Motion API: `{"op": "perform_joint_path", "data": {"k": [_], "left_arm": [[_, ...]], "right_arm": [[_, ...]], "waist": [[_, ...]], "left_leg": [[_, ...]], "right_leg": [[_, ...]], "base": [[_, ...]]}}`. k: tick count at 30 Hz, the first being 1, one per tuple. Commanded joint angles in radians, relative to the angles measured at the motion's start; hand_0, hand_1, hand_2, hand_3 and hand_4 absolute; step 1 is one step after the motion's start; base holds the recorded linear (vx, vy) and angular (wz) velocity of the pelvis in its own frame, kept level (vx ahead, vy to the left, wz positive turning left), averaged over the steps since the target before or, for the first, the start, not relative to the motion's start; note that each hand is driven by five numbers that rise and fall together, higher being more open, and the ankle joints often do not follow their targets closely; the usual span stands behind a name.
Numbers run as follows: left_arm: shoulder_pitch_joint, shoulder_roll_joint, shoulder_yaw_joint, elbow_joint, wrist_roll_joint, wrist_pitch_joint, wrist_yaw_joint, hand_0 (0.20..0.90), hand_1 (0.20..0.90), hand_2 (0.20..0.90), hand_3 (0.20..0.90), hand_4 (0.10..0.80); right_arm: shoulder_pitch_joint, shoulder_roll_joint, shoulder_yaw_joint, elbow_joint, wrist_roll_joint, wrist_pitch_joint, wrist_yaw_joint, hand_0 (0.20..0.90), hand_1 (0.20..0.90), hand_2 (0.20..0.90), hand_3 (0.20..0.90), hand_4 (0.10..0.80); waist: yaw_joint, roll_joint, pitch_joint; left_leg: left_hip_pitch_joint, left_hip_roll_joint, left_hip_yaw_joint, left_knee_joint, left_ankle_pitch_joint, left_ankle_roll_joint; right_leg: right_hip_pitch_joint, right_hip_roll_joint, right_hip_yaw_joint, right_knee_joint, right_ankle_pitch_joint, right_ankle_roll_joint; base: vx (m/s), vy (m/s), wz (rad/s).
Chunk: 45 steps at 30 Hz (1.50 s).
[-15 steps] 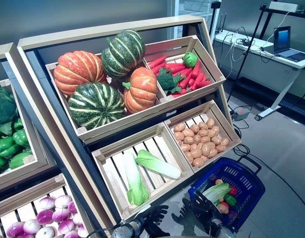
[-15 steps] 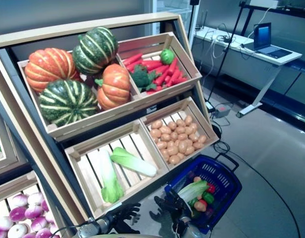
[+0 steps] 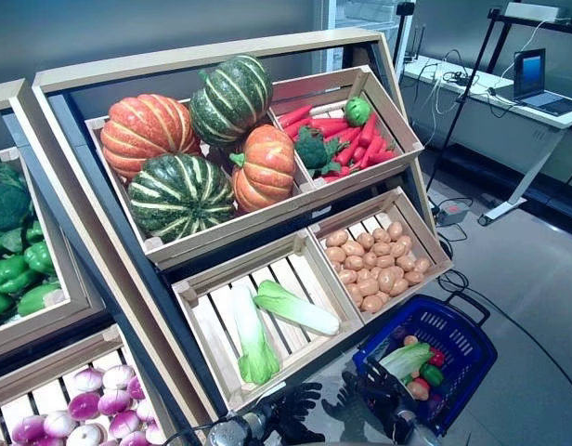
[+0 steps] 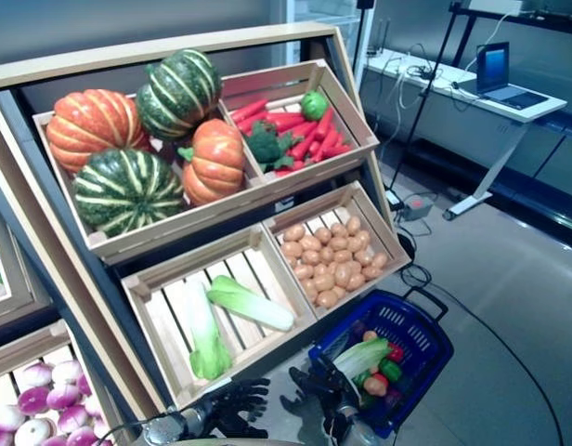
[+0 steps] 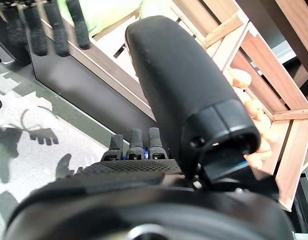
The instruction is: Put vegetables into the basket
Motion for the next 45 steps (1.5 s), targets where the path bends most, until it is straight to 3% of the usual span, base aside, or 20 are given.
{"op": "perform_joint_path", "data": {"k": [1, 7, 12, 17, 19, 22, 26, 35, 36, 40, 45], "left_arm": [[-0.139, 0.017, 0.026, -0.131, -0.190, -0.016, -0.194, 0.900, 0.900, 0.900, 0.900, 0.800], [-0.122, 0.050, 0.085, -0.292, -0.425, 0.040, -0.361, 0.900, 0.900, 0.900, 0.900, 0.800], [-0.104, 0.050, 0.172, -0.386, -0.548, 0.013, -0.345, 0.900, 0.900, 0.900, 0.900, 0.800], [-0.054, 0.062, 0.296, -0.531, -0.514, -0.070, -0.117, 0.900, 0.900, 0.900, 0.900, 0.800], [-0.039, 0.065, 0.360, -0.580, -0.440, -0.105, 0.027, 0.900, 0.900, 0.900, 0.900, 0.800], [-0.036, 0.083, 0.414, -0.609, -0.229, -0.187, 0.285, 0.900, 0.900, 0.900, 0.900, 0.800], [-0.039, 0.111, 0.439, -0.652, -0.022, -0.189, 0.522, 0.900, 0.900, 0.900, 0.900, 0.800], [-0.133, 0.134, 0.404, -0.596, 0.175, -0.101, 0.792, 0.900, 0.900, 0.900, 0.900, 0.800], [-0.175, 0.127, 0.385, -0.532, 0.202, -0.067, 0.870, 0.900, 0.900, 0.900, 0.900, 0.800], [-0.218, 0.112, 0.371, -0.462, 0.224, -0.072, 0.945, 0.900, 0.900, 0.900, 0.900, 0.800], [-0.320, 0.095, 0.334, -0.383, 0.279, -0.071, 1.102, 0.900, 0.900, 0.900, 0.900, 0.800]], "right_arm": [[-0.102, 0.002, -0.033, -0.101, -0.008, -0.022, 0.013, 0.900, 0.900, 0.900, 0.900, 0.800], [-0.079, -0.006, -0.045, -0.136, -0.046, -0.013, 0.021, 0.900, 0.900, 0.900, 0.900, 0.800], [-0.047, -0.003, -0.050, -0.216, -0.061, -0.034, -0.001, 0.900, 0.900, 0.900, 0.900, 0.800], [0.023, 0.004, -0.064, -0.430, -0.117, -0.091, -0.094, 0.900, 0.900, 0.900, 0.900, 0.800], [0.054, 0.005, -0.065, -0.543, -0.148, -0.113, -0.140, 0.900, 0.900, 0.900, 0.900, 0.800], [0.074, -0.004, -0.067, -0.614, -0.189, -0.153, -0.152, 0.900, 0.900, 0.900, 0.900, 0.800], [0.097, -0.015, -0.067, -0.647, -0.204, -0.174, -0.154, 0.900, 0.900, 0.900, 0.900, 0.800], [0.063, -0.052, -0.023, -0.660, -0.193, -0.200, -0.186, 0.900, 0.900, 0.900, 0.900, 0.800], [0.049, -0.056, -0.017, -0.658, -0.162, -0.212, -0.216, 0.900, 0.900, 0.900, 0.900, 0.800], [0.047, -0.054, -0.005, -0.661, -0.136, -0.202, -0.251, 0.900, 0.900, 0.900, 0.900, 0.800], [0.028, -0.074, 0.010, -0.658, -0.109, -0.171, -0.263, 0.900, 0.900, 0.900, 0.900, 0.800]], "waist": [[0.006, 0.018, 0.072], [0.006, 0.023, 0.065], [0.010, 0.020, 0.063], [0.014, 0.013, 0.062], [0.018, 0.008, 0.067], [0.024, 0.002, 0.073], [0.031, -0.005, 0.074], [0.034, -0.015, 0.104], [0.026, -0.017, 0.120], [0.012, -0.020, 0.139], [-0.023, -0.023, 0.225]], "left_leg": [[0.104, -0.058, 0.039, 0.010, -0.156, 0.050], [0.108, -0.054, 0.046, 0.010, -0.160, 0.050], [0.109, -0.056, 0.043, 0.010, -0.162, 0.051], [0.109, -0.059, 0.031, 0.010, -0.164, 0.053], [0.107, -0.062, 0.025, 0.010, -0.163, 0.055], [0.103, -0.065, 0.016, 0.010, -0.160, 0.054], [0.100, -0.069, 0.005, 0.010, -0.160, 0.055], [0.074, -0.068, -0.007, 0.026, -0.148, 0.050], [0.054, -0.064, -0.005, 0.055, -0.148, 0.047], [0.022, -0.056, -0.004, 0.110, -0.154, 0.046], [-0.099, -0.031, -0.003, 0.300, -0.183, 0.040]], "right_leg": [[-0.043, 0.030, -0.024, 0.010, 0.063, -0.075], [-0.039, 0.029, -0.028, 0.007, 0.064, -0.074], [-0.035, 0.026, -0.032, 0.004, 0.065, -0.074], [-0.030, 0.024, -0.034, 0.004, 0.063, -0.076], [-0.029, 0.022, -0.037, 0.004, 0.062, -0.077], [-0.029, 0.019, -0.043, 0.005, 0.062, -0.078], [-0.027, 0.015, -0.051, 0.006, 0.059, -0.077], [-0.057, 0.007, -0.057, 0.035, 0.054, -0.078], [-0.080, 0.002, -0.043, 0.064, 0.047, -0.080], [-0.111, 0.000, -0.022, 0.112, 0.031, -0.086], [-0.244, -0.014, 0.026, 0.305, -0.018, -0.102]], "base": [[0.000, 0.000, 0.00], [0.005, 0.002, 0.00], [0.007, -0.001, 0.00], [0.038, -0.008, 0.00], [0.000, 0.000, 0.00], [0.000, 0.000, 0.00], [0.030, -0.036, 0.02], [-0.009, -0.054, 0.03], [-0.041, -0.015, -0.02], [-0.034, 0.024, -0.04], [-0.146, 0.109, -0.17]]}}
